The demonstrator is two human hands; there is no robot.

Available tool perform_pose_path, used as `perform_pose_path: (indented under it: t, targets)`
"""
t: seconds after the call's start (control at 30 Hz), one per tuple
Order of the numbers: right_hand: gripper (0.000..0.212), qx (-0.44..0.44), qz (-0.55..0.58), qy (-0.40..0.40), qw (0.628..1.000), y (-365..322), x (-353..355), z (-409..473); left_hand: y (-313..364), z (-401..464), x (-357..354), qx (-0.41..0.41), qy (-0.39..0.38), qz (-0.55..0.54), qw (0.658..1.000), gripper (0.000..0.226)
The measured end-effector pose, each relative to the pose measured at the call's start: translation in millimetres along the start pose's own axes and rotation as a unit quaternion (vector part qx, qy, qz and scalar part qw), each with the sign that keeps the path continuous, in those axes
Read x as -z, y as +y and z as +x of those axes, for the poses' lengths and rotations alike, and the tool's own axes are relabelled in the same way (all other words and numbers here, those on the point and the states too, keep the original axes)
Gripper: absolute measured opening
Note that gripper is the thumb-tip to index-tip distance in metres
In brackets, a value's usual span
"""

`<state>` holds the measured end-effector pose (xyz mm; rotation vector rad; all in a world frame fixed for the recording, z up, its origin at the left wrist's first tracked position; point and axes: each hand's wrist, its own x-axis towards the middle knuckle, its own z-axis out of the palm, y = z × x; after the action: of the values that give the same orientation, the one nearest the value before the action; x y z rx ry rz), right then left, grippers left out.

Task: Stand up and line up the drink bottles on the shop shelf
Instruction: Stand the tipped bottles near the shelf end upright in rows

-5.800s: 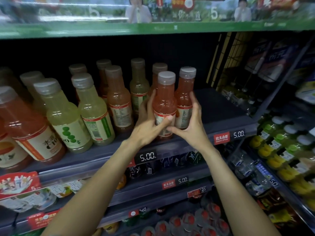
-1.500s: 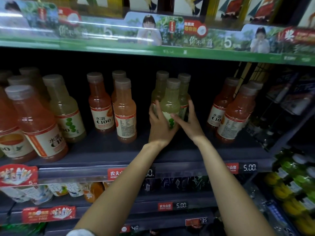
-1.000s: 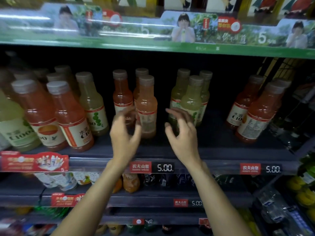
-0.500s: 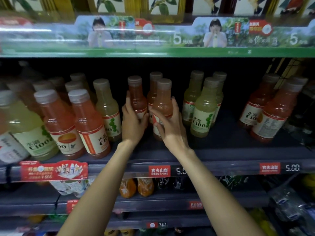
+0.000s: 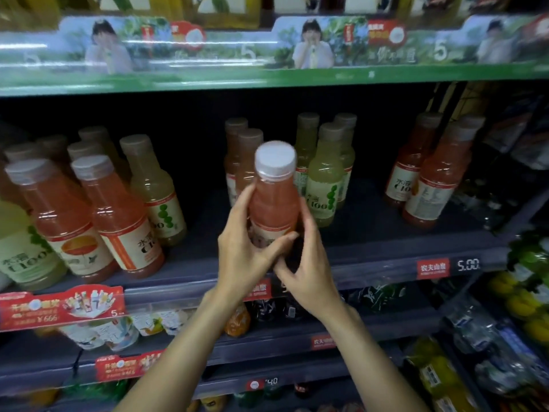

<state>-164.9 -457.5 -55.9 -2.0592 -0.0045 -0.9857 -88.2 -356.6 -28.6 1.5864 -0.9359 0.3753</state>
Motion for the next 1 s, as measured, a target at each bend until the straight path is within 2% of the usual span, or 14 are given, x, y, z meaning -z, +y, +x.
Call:
perform_pose_path:
  t: [0.03,0.1,0.17,0.27,0.33,0.4,0.53,0.7,0.77,0.8,0.87,0.9,1.0]
  targets:
    - [0.097,-0.012,0.000,0.008,1.000,3,13,-2,10,4,-15,-0.009,-0.015,-0.020,1.000,0.088]
    - [0.103,-0.041,-0.009,0.058,0.997,11,42,-3,27,13,-49,-0.025,-0.049,-0.055,0.997,0.088]
    - [0.100,-0.067,-0.033,0.126,0.989,20,75,-4,39,23,-85,-0.020,-0.102,-0.092,0.990,0.085]
    - [0.094,-0.081,-0.072,0.203,0.973,39,128,-9,54,34,-137,0.051,-0.243,-0.208,0.946,0.082]
    - [0.095,-0.101,-0.104,0.245,0.959,55,162,-13,53,36,-166,0.058,-0.281,-0.192,0.939,0.082]
    - [0.097,-0.123,-0.115,0.285,0.944,71,191,-13,45,38,-190,0.066,-0.274,-0.167,0.945,0.091]
    - [0.100,-0.186,-0.181,0.306,0.916,100,229,0,30,52,-230,0.152,-0.289,-0.109,0.939,0.110]
    - [0.102,-0.236,-0.225,0.247,0.913,128,248,9,25,67,-261,0.213,-0.292,-0.126,0.924,0.092]
    - [0.100,-0.237,-0.293,0.215,0.901,133,252,9,24,69,-271,0.239,-0.283,-0.123,0.921,0.083]
    - [0.096,-0.243,-0.353,0.200,0.881,134,254,8,27,69,-275,0.248,-0.278,-0.128,0.919,0.084]
    - [0.082,-0.252,-0.453,0.191,0.833,132,255,8,35,69,-283,0.258,-0.261,-0.143,0.919,0.105]
    - [0.076,-0.247,-0.470,0.196,0.824,131,254,9,38,68,-288,0.262,-0.250,-0.154,0.919,0.114]
    - [0.071,-0.235,-0.428,0.210,0.847,132,251,12,41,64,-300,0.272,-0.222,-0.167,0.921,0.123]
